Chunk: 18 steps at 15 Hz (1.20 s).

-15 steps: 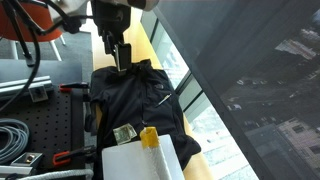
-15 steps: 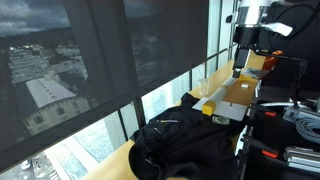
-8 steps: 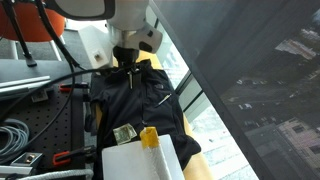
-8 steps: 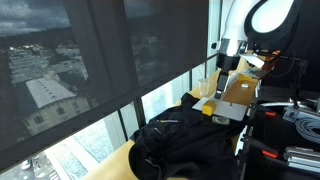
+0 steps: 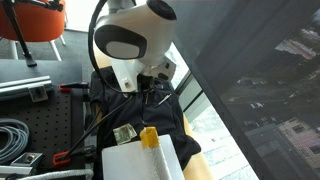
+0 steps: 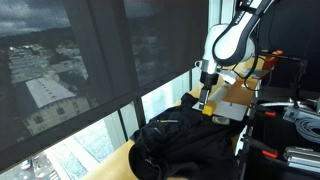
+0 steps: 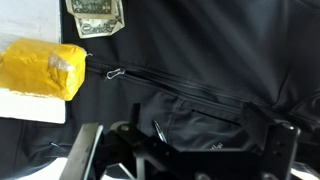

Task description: Close the zip of the jersey

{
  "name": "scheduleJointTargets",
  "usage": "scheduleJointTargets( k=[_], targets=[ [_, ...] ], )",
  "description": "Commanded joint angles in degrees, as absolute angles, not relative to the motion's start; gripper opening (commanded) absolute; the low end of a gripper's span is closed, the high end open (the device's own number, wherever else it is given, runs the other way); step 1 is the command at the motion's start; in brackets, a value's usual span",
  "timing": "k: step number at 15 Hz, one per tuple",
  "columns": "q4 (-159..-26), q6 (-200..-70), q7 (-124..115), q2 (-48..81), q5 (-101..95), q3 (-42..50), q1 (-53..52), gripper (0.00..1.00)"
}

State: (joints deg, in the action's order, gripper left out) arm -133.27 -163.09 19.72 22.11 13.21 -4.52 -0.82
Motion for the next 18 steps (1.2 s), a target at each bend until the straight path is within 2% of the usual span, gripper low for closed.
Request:
scheduleJointTargets(
  k=[1,8,18],
  targets=[
    [-129.02,-163.79,16.13,27.42,8.11,-4.53,0.66,1.0],
    [-122.2,-162.99,9.24,34.53,3.14,-2.53,-0.3,1.0],
    [-120.26,-161.74,3.72,37.2,1.06,0.74,-2.19,1.0]
  ],
)
